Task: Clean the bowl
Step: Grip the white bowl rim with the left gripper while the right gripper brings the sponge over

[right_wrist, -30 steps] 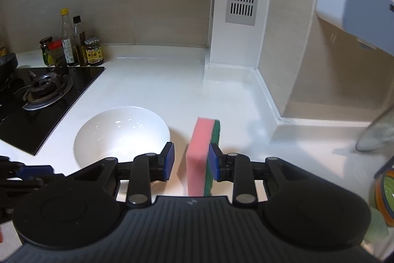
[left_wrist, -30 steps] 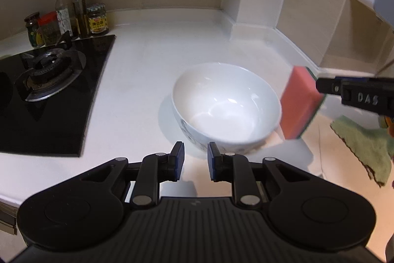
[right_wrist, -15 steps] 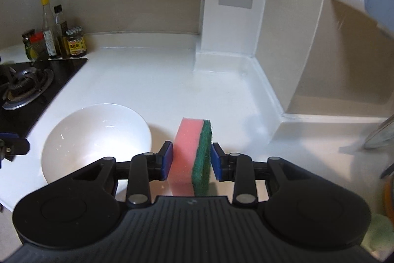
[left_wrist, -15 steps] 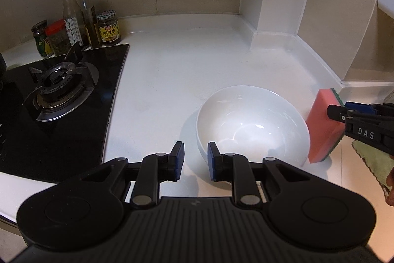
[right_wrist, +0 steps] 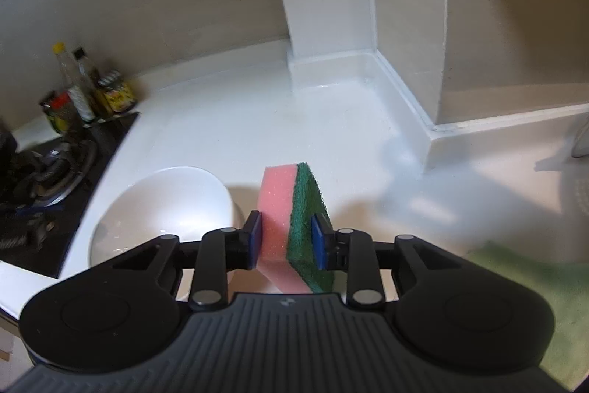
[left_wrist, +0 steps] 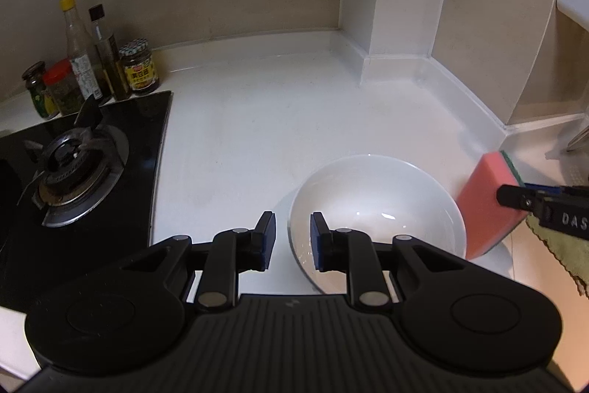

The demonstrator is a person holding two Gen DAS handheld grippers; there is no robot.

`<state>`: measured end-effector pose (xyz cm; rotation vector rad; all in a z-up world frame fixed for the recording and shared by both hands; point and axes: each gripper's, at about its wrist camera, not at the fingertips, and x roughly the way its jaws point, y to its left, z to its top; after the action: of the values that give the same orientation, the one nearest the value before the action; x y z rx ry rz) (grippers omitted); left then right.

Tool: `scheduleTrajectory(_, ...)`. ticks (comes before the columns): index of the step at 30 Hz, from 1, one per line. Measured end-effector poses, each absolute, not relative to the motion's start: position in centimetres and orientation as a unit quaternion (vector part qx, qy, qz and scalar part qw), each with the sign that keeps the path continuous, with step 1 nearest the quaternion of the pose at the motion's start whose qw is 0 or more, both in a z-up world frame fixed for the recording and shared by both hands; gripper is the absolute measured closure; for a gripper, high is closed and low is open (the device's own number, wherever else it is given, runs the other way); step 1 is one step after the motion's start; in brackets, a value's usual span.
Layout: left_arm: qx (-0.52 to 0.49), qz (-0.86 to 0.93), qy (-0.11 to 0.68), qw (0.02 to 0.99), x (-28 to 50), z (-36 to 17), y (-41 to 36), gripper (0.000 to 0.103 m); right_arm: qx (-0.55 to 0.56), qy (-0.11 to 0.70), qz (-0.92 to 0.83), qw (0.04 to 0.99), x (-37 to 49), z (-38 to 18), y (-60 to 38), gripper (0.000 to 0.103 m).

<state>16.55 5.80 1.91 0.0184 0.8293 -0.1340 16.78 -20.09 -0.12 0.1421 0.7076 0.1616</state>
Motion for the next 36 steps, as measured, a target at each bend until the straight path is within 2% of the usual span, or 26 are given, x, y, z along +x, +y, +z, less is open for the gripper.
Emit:
scheduleTrajectory(6,-0.017,-0.099,0.428,0.898,17.7,2.1,8.6,0.079,0.059,0.261,0.148,0.952,14.4,5.8,-18.1,0.081)
scheduleTrajectory(9,-0.056,-0.127,0.448,0.883,18.3,1.7,10.2,0.079,0.042,0.276,0.236,0.931,15.3,7.5,-15.2,0.081)
scheduleTrajectory(15,-0.103,-0.167,0.472,0.860,19.6,0.3,12.3,0.079,-0.078,0.325,0.297,0.895,16.8,5.0,-10.3,0.081)
scheduleTrajectory(20,-0.111,-0.202,0.493,0.839,21.0,-0.9,12.1,0.080,-0.204,0.320,0.326,0.866,15.5,2.8,-7.2,0.080)
scheduleTrajectory(26,-0.089,-0.184,0.511,0.835,22.0,-2.3,10.9,0.084,-0.245,0.322,0.376,0.834,14.1,2.9,-7.1,0.078)
scheduleTrajectory(28,-0.087,-0.182,0.513,0.835,22.1,-2.5,10.5,0.092,-0.259,0.323,0.393,0.821,14.5,2.8,-7.4,0.078)
scheduleTrajectory(36,-0.085,-0.160,0.508,0.842,22.2,-2.7,9.7,0.095,-0.282,0.335,0.421,0.795,14.4,2.8,-6.3,0.072)
